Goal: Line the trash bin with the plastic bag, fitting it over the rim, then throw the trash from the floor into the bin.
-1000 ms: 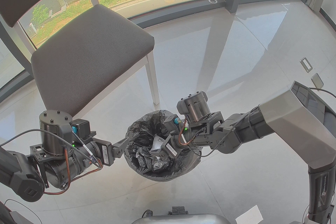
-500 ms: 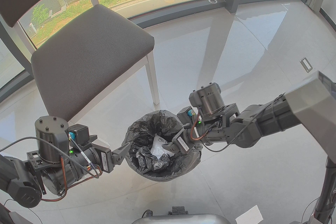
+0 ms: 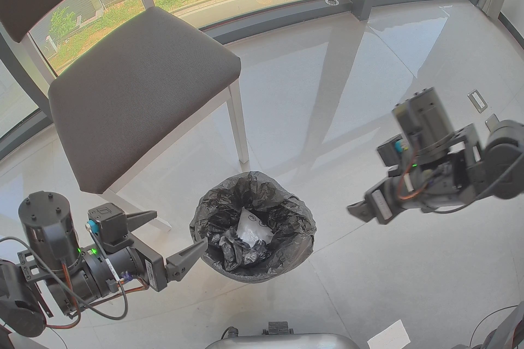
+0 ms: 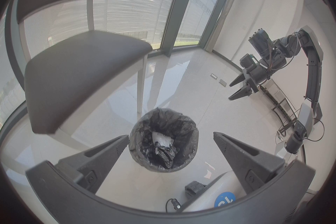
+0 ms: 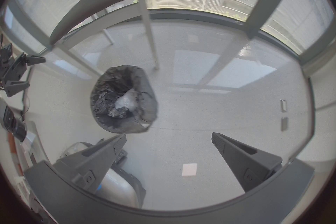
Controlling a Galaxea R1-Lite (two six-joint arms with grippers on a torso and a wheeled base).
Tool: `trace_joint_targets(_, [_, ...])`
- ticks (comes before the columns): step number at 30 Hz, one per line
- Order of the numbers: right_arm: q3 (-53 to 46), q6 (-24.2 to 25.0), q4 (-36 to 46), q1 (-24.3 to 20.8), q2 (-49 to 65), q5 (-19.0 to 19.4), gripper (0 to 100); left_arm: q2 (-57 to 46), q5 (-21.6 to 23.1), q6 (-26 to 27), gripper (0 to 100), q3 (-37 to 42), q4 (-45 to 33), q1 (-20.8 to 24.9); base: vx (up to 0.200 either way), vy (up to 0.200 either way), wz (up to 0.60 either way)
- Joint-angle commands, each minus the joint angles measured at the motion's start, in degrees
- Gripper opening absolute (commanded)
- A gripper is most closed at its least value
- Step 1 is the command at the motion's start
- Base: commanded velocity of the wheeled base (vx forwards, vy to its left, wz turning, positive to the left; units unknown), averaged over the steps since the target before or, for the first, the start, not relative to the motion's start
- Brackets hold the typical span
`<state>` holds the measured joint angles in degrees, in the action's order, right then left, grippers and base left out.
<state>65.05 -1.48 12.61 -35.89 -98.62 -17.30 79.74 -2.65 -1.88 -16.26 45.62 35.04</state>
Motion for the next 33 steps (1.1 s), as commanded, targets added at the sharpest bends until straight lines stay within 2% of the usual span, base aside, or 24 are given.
trace_joint_targets(1, [-3.3,2.5,10.6,5.7,20.8,-9.7,100,-11.4,0.7,4.8,100,-4.7,-4.1,0.2,0.0,0.0,0.0])
trace_joint_targets(7, [-2.7,2.1,21.7,8.5,37.0,-18.0,100,-26.5,-0.3,6.2,100,-12.9,-23.6,0.1,0.0,0.0,0.0])
trace_joint_targets(11, [-1.7,1.6,28.8,8.7,46.7,-22.5,100,-36.1,-5.8,6.2,100,-18.4,-38.0,0.1,0.0,0.0,0.0])
trace_joint_targets(12, [-1.7,1.6,28.8,8.7,46.7,-22.5,100,-36.1,-5.8,6.2,100,-18.4,-38.0,0.1,0.0,0.0,0.0])
trace_joint_targets(13, [-0.2,0.5,31.9,9.0,50.2,-23.7,100,-39.8,-8.6,6.2,100,-20.9,-43.9,0.2,0.0,0.0,0.0])
trace_joint_targets(14, [1.3,-0.7,33.9,9.5,52.4,-23.7,100,-42.7,-10.7,6.2,100,-23.0,-48.3,0.1,0.0,0.0,0.0])
trace_joint_targets(15, [1.9,-1.2,34.6,9.9,53.2,-23.7,100,-43.4,-11.2,6.2,100,-23.5,-49.3,0.1,0.0,0.0,0.0])
trace_joint_targets(17, [6.5,-5.0,37.3,12.0,57.2,-23.7,100,-49.2,-15.5,6.5,100,-27.9,-59.2,0.0,0.0,0.0,0.0])
trace_joint_targets(19, [9.2,-6.8,38.9,13.0,59.8,-23.7,100,-52.6,-18.0,7.3,100,-30.5,-65.6,-0.2,0.0,0.0,0.0])
trace_joint_targets(21, [12.5,-7.9,42.2,13.5,62.8,-23.7,100,-55.9,-20.4,7.9,100,-33.7,-72.7,-2.2,0.0,0.0,0.0])
trace_joint_targets(22, [12.6,-8.0,42.6,13.5,62.9,-23.7,100,-56.1,-20.5,8.0,100,-33.9,-73.0,-2.3,0.0,0.0,0.0])
trace_joint_targets(23, [15.5,-8.2,46.1,13.6,64.9,-23.7,100,-58.2,-20.6,8.5,100,-37.4,-78.4,-5.6,0.0,0.0,0.0])
trace_joint_targets(27, [19.6,-8.0,51.2,13.8,70.1,-22.2,100,-61.5,-20.4,8.5,100,-44.5,-88.2,-13.6,0.0,0.0,0.0])
trace_joint_targets(33, [19.5,-6.6,51.1,15.9,78.6,-13.5,100,-63.0,-20.4,7.9,100,-57.0,-102.0,-20.5,0.0,0.0,0.0])
